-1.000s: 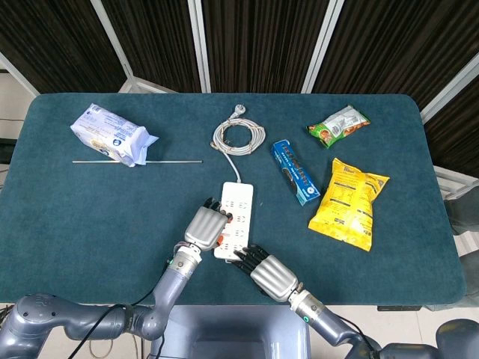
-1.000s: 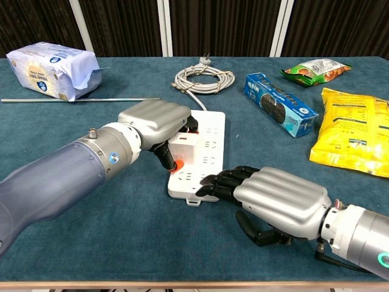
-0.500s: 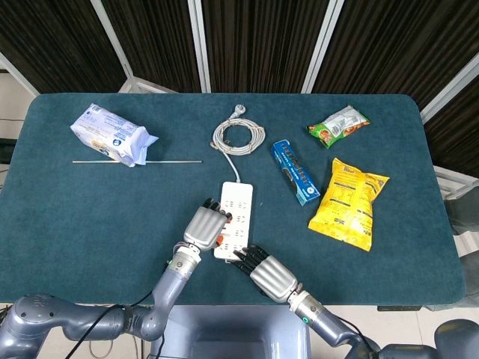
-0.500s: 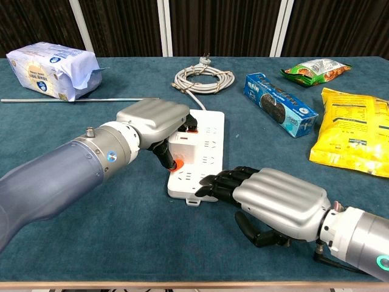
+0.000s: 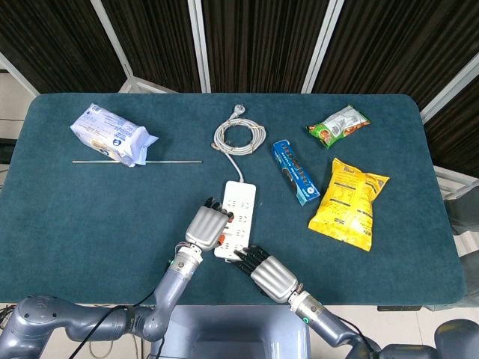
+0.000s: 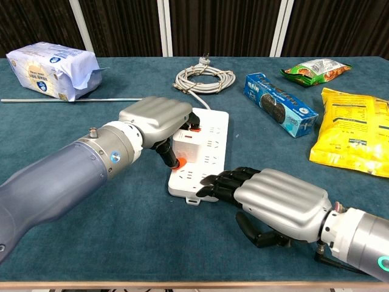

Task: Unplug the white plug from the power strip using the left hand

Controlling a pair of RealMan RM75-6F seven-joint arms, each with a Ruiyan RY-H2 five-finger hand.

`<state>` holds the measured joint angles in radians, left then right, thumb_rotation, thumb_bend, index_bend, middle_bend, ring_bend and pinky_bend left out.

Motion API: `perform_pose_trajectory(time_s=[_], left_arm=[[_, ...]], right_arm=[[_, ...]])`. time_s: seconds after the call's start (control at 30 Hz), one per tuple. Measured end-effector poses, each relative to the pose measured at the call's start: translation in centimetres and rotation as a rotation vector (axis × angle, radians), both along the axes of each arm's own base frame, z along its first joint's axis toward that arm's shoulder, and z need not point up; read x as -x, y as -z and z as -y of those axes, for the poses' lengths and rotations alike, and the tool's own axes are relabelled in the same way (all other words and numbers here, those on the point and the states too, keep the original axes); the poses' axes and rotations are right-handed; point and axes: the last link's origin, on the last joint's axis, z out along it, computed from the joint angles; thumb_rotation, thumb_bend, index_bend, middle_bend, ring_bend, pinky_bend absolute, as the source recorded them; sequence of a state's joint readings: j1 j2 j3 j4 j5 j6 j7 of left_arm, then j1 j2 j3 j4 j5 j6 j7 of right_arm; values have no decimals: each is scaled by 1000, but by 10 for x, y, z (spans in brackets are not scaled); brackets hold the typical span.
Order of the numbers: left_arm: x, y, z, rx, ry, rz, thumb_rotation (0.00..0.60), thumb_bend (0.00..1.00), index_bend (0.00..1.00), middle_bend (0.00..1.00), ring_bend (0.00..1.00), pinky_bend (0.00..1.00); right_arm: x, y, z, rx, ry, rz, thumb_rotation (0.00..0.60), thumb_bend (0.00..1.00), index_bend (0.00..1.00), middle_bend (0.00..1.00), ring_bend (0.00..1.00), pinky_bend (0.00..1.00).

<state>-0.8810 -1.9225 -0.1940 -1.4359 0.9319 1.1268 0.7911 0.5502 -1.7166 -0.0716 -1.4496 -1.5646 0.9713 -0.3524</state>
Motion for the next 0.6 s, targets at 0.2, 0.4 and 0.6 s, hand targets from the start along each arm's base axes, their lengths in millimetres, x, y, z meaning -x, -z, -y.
perform_pose_trajectory(time_s=[0.2,0.4,0.6], left_arm=[[-3,0,2,2,13,8,600,371,713,748,272,188],[2,-2,1,-6,8,3,600,371,716,750,272,188],[11,-9,-2,-22,-7,-5,600,371,716,751,272,188]], right_arm=[[-1,1,0,-1,-2,1,600,888,125,120,119,127],[-1,1,0,2,-1,0,600,888,125,120,119,128],[-1,1,-1,-2,-2,1,600,889,125,120,119,128]])
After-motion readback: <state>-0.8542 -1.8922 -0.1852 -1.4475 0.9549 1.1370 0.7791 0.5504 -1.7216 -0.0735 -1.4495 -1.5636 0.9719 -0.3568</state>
